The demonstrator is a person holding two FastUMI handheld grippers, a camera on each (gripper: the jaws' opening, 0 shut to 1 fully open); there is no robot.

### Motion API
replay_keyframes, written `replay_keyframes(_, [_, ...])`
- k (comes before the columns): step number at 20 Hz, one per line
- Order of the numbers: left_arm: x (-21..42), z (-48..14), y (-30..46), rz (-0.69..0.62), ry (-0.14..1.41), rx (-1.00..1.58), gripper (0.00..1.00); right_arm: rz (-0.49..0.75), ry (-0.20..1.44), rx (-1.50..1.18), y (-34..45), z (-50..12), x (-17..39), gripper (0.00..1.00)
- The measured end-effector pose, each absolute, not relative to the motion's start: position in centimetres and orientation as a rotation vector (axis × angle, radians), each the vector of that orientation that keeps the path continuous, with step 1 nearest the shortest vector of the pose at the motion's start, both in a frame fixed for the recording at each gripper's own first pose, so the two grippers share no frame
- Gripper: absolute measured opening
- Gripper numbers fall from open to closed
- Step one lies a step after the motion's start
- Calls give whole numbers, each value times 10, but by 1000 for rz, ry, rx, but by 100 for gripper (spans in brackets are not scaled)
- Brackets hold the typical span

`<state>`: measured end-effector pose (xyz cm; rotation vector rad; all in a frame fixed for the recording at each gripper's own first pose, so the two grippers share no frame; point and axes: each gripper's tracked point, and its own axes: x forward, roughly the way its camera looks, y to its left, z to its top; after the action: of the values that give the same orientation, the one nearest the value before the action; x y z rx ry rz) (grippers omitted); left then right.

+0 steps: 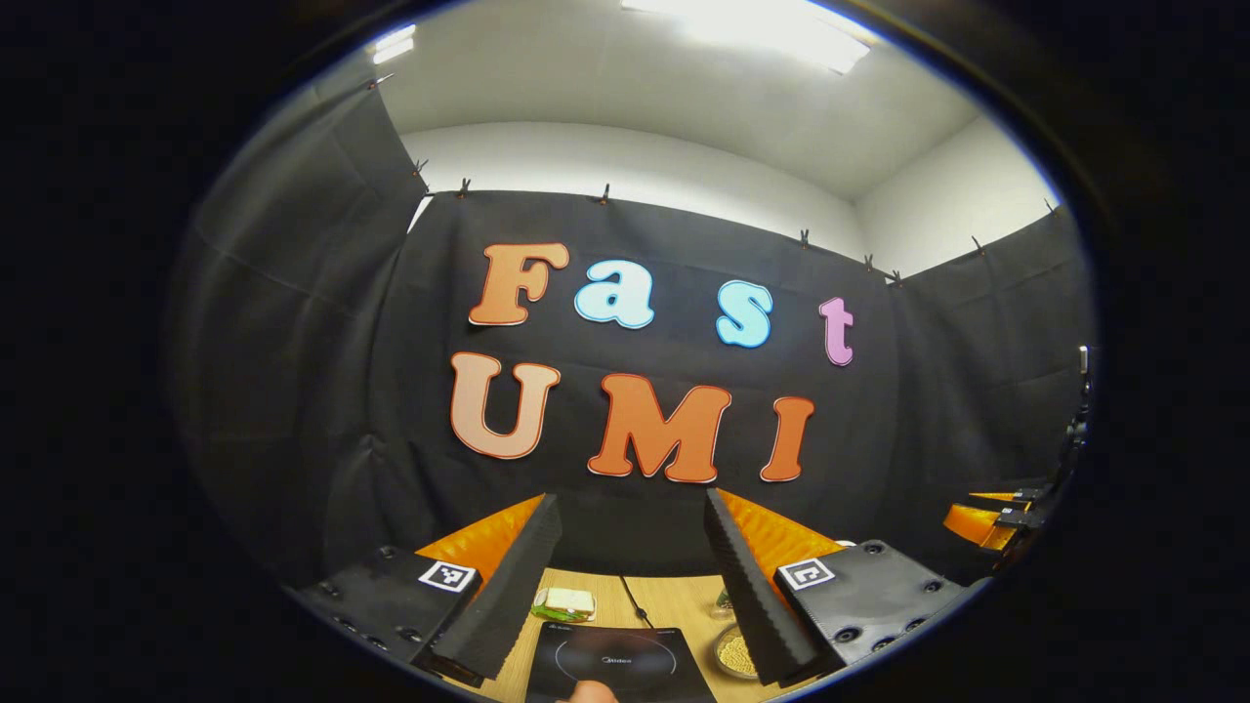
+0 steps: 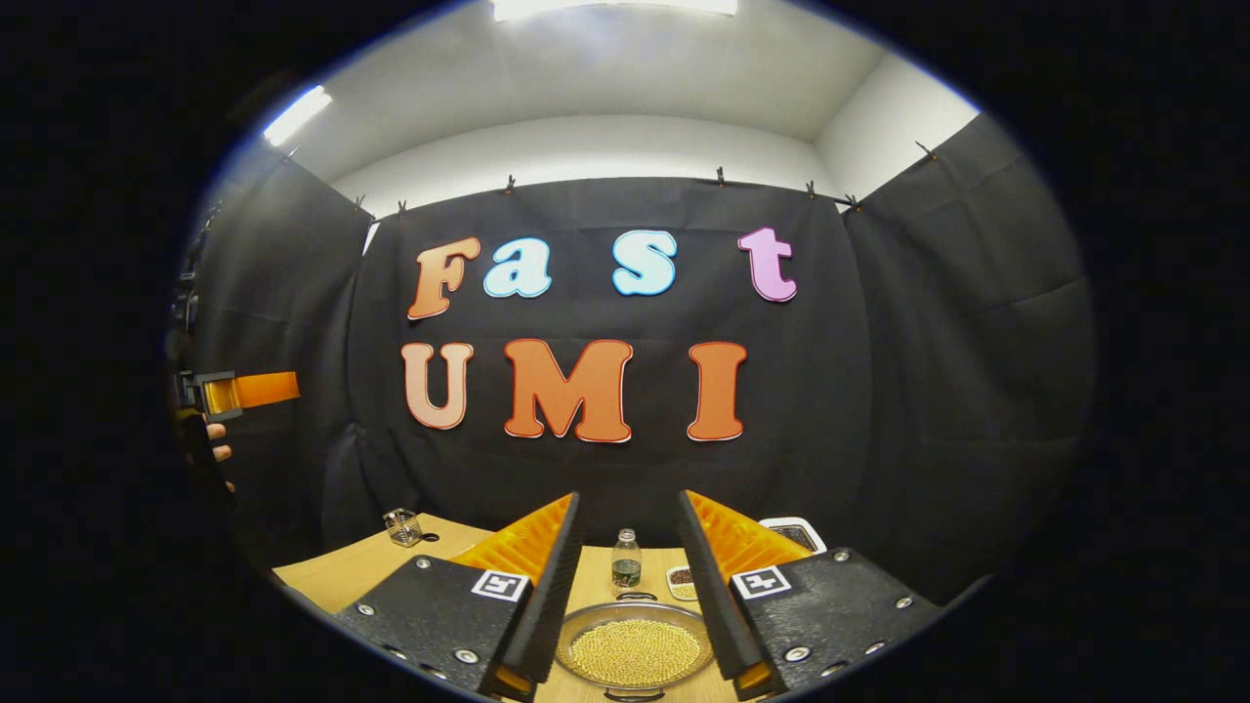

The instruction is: First push the handle of the pot to place it horizontally, then grasp the pot with both hands and set it on the induction cooktop.

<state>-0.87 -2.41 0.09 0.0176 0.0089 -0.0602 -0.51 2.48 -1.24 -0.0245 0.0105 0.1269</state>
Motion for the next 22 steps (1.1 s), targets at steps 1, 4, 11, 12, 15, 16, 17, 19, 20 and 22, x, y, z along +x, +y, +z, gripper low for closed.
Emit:
replay_keyframes(1, [-9,1,-25,-63,7,20,97,126,12,-30,23,-15,-5,55])
replay_keyframes(4, [-12,2,-26,-67,2,31,98,113,30,-56,23,-30,-6,39])
replay_keyframes(11, [-18,5,-28,-78,-11,33,97,106,93,-22,29,-76,-5,9])
replay_keyframes(12, [-18,5,-27,-75,-14,32,98,111,113,-8,31,-86,-6,2])
replay_keyframes(15, [-17,1,-24,-69,-7,36,97,123,174,-11,37,-117,-9,0])
replay_keyframes(16, [-15,-1,-24,-70,-5,37,96,114,184,-21,37,-126,-9,0])
replay_keyframes(17, [-14,-1,-25,-73,-4,39,96,108,196,-35,37,-136,-10,0])
replay_keyframes(19, [-12,-4,-22,-67,2,43,95,112,235,-53,43,-158,-13,0])
replay_keyframes(20, [-11,-5,-22,-64,5,43,96,120,258,-50,47,-170,-15,0])
replay_keyframes(22, [-11,-6,-23,-65,6,41,98,136,295,-31,53,-189,-22,0])
